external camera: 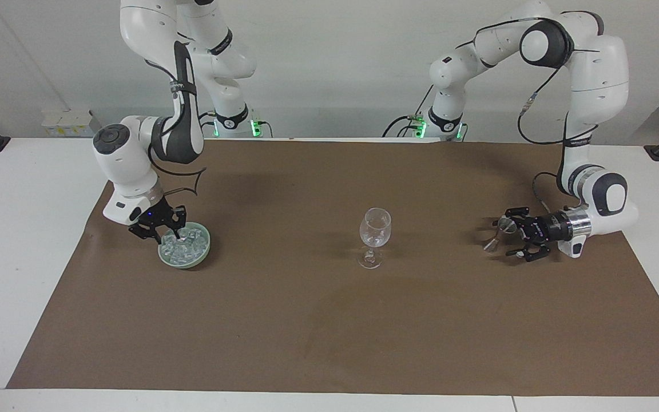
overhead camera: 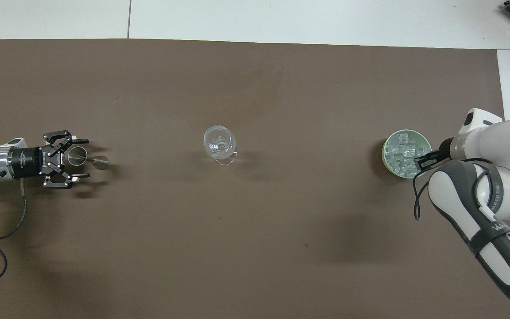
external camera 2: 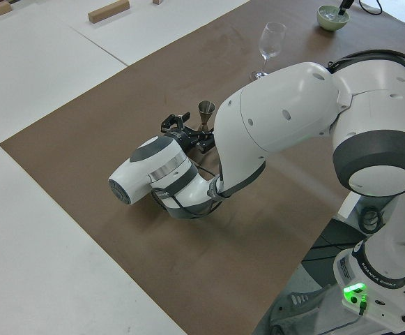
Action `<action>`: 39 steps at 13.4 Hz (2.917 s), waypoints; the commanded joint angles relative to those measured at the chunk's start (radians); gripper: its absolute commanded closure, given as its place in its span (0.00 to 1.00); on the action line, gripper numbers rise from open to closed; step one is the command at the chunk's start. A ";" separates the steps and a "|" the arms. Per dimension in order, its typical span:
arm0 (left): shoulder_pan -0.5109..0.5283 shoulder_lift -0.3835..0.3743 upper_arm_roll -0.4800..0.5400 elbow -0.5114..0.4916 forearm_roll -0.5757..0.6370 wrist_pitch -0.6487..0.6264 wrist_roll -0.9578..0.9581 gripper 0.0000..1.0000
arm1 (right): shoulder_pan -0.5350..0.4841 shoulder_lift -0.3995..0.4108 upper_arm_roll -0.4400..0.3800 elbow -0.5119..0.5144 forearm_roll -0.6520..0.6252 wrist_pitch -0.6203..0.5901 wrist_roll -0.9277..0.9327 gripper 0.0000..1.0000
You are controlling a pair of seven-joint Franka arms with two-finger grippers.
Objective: Pour wine and add ice with both arms
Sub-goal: 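Set the cup down with the left gripper while the right gripper grips ice, then carry the ice from the tin to the wine glass with the right gripper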
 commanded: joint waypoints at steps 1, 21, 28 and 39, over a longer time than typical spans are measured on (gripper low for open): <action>-0.007 0.016 0.009 0.061 0.057 -0.027 -0.038 0.00 | 0.001 0.003 0.009 -0.009 -0.010 -0.001 -0.019 0.52; -0.028 -0.044 -0.052 0.485 0.550 -0.068 0.035 0.00 | 0.012 0.012 0.017 0.032 -0.012 -0.011 -0.013 0.52; -0.168 -0.224 -0.052 0.506 0.799 -0.036 0.187 0.00 | -0.008 0.014 0.017 0.003 -0.010 -0.002 -0.007 0.52; -0.376 -0.434 -0.055 0.488 1.056 -0.036 0.333 0.00 | -0.012 0.009 0.017 -0.017 -0.010 -0.018 0.033 1.00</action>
